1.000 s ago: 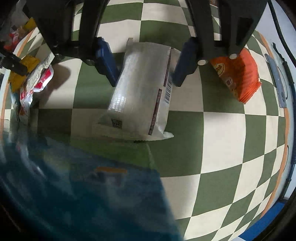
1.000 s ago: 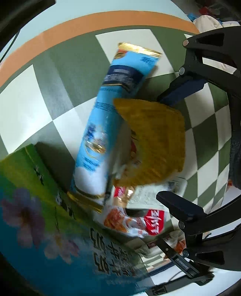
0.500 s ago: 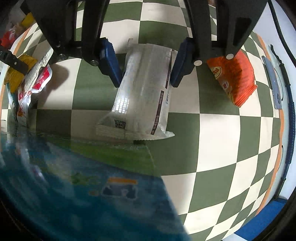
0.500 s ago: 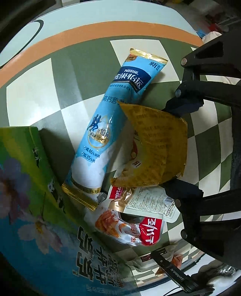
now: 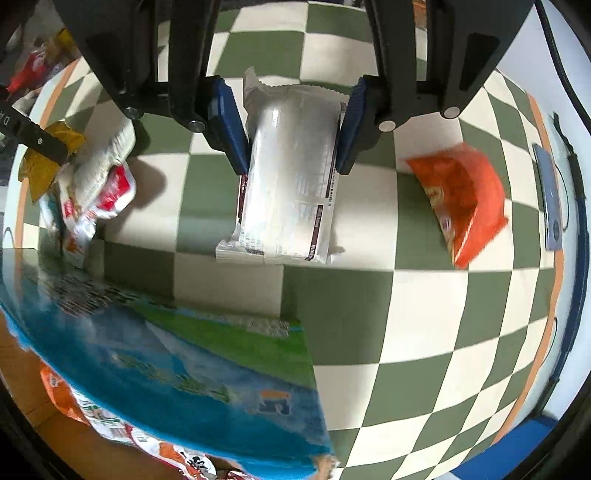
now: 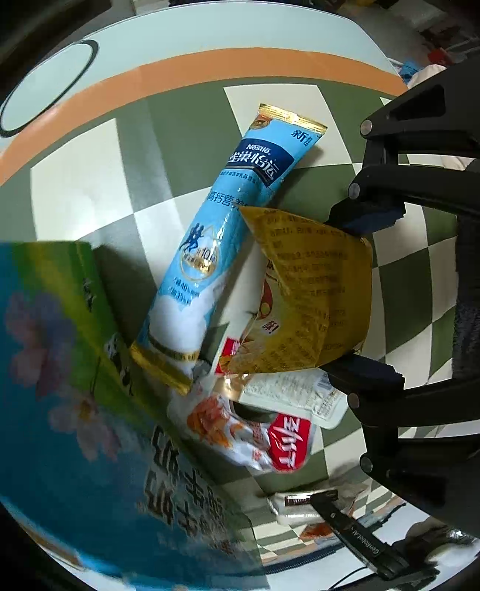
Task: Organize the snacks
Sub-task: 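Carry the white pack and yellow packet into the box and open both grippers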
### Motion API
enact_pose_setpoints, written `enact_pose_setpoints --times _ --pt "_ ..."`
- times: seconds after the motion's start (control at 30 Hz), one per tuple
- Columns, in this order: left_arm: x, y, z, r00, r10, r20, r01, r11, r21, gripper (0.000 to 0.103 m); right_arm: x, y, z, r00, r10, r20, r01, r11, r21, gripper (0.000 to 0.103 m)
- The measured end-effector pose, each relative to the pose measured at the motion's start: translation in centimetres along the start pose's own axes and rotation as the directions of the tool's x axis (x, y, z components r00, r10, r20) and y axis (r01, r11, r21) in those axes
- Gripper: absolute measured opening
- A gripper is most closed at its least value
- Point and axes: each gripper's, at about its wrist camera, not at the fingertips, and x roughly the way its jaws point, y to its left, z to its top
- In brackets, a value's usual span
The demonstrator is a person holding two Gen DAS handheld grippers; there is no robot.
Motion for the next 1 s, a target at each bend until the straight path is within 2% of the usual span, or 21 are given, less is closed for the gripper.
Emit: enact_pose_setpoints --times 0.3,0.53,0.67,0.8,0.93,1.0 --pt "-2.2 -0.8 -3.4 0.996 -0.084 0.002 0.084 0.996 -0.029 0.044 -3.5 2.7 -1.6 0.998 0.059 0.027 -0.057 0.996 -0.072 0.058" --pt "-7.5 -1.4 -4.3 0.984 -0.155 0.083 0.158 0.987 -0.031 0.044 -7.2 4.1 -2.6 0.992 0.119 0.047 -0.111 0.984 -0.139 0.058" --pt "-12.1 -1.5 -2.9 0.966 -0.214 0.143 0.221 0.975 -0.033 0.044 -10.4 4.6 -2.9 0.984 0.164 0.064 -0.150 0.972 -0.183 0.058" --pt "-16.0 -1.7 0.2 0.948 -0.251 0.196 0.262 0.965 -0.032 0.044 -13.8 5.7 -2.7 0.974 0.210 0.085 -0.186 0.956 -0.229 0.058" --pt "-17.9 -2.7 3.7 0.939 -0.255 0.228 0.268 0.963 -0.025 0.045 -16.4 7.6 -1.4 0.965 0.241 0.098 -0.207 0.939 -0.275 0.058" --pt "-17.9 -2.8 5.3 0.941 -0.246 0.231 0.259 0.966 -0.024 0.044 -17.3 8.5 -0.2 0.964 0.251 0.094 -0.214 0.932 -0.294 0.058"
